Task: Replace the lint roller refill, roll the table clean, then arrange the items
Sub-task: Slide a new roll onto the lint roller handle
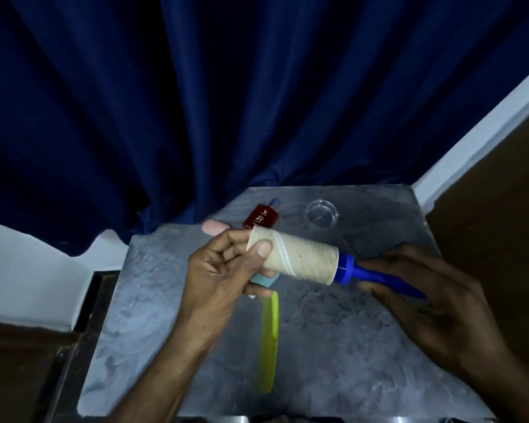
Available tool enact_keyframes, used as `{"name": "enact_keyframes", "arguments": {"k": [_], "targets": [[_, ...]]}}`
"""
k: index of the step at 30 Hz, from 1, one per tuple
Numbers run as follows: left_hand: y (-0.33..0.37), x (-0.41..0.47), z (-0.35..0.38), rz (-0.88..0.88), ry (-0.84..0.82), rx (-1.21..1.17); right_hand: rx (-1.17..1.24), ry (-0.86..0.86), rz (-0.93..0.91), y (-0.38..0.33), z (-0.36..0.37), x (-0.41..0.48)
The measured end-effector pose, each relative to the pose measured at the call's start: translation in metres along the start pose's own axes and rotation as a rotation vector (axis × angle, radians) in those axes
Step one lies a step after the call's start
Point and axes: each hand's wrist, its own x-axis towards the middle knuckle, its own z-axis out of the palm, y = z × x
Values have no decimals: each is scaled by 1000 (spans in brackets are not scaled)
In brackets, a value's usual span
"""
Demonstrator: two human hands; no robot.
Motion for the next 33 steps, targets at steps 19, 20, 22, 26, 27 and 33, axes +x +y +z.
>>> {"name": "enact_keyframes", "arguments": {"k": [19,20,22,26,27,33], "targets": [[-66,25,1,13,17,172,515,12,557,66,112,-61],[-58,35,14,28,-11,163,471,2,533,65,110,-61],[-50,46,35,34,-24,160,381,16,477,64,102,-58],[-52,50,39,92,-48,158,220,16,332,68,67,-47],[-52,50,34,109,-78,150,183,1,309,69,60,-43],[-55,47,30,82,-348,158,80,-87,231,67,26,-33]]}}
